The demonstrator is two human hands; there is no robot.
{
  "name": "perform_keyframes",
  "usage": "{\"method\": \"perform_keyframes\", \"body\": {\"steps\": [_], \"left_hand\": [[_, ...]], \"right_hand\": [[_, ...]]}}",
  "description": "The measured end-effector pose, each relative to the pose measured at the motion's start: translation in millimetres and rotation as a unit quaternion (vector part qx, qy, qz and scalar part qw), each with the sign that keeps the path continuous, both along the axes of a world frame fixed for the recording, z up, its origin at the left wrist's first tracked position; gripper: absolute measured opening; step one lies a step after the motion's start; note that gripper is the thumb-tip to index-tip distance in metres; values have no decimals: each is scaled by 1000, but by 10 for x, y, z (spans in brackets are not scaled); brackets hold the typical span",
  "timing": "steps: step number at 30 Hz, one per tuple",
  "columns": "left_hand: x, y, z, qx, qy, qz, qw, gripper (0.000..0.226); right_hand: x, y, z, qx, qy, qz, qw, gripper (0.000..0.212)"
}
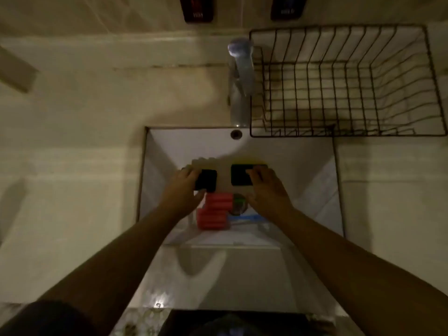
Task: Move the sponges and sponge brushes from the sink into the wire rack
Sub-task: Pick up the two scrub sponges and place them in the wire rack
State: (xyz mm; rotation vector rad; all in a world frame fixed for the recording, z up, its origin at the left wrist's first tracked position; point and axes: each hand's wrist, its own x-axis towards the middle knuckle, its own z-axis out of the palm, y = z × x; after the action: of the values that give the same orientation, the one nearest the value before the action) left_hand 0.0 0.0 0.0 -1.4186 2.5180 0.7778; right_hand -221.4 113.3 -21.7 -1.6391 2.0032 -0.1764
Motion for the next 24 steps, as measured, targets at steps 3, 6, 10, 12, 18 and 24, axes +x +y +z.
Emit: {"method": "perform_keyframes", "body": {"steps": [3, 6, 10, 12, 18, 24], "left_hand": [[56, -142, -202, -29, -9, -58, 998, 77], [157, -171, -436, -27, -42, -109, 993, 85], [113, -197, -544, -34, -35, -88, 995, 81], [68, -180, -574, -44, -18, -88, 995, 79], [-3, -139, -669, -69, -13, -96, 993, 71], [-36, -192, -653, -47, -19, -87, 995, 70]], "right_hand": [[-14, -105, -187, -51, 19, 7, 998, 72], [16, -188, -326, -79, 33, 25, 996, 72], [33, -277, -478, -56, 44, -7, 997, 76], [57, -274, -512, -54, 50, -19, 997, 77], [151, -279, -615, -50, 62, -11, 997, 76], [209, -318, -597, -51, 50, -39, 997, 70]]}}
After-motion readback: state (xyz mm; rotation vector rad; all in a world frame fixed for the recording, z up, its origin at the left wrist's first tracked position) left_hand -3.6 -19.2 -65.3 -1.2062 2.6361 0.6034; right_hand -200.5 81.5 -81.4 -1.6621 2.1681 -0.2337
